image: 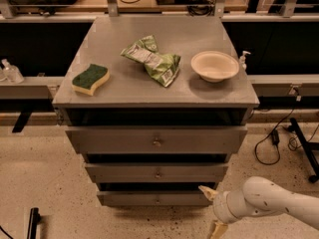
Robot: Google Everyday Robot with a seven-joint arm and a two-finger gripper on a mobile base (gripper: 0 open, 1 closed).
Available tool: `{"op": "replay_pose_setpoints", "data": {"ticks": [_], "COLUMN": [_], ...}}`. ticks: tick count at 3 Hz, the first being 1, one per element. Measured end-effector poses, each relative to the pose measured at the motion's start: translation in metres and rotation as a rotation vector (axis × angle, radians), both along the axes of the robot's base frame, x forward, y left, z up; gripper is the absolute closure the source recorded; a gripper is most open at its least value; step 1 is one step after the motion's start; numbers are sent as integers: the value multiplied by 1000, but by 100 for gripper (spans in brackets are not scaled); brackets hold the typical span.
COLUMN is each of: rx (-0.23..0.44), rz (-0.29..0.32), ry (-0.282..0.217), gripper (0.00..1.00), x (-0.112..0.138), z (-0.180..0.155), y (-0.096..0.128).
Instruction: Open bottom drawer
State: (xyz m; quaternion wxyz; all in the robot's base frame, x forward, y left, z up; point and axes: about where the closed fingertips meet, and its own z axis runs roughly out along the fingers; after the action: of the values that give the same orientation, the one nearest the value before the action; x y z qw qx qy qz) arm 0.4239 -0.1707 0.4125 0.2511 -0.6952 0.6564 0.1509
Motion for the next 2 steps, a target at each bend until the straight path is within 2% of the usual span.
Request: {"op": "replay_pose_setpoints", "data": {"ticks": [1, 2], "rx": [9, 9], "rz": [25, 25], "ry": [27, 27], "gripper": [0, 0], "x": [6, 6], "z": [-38, -38], "y": [-2, -2]}}
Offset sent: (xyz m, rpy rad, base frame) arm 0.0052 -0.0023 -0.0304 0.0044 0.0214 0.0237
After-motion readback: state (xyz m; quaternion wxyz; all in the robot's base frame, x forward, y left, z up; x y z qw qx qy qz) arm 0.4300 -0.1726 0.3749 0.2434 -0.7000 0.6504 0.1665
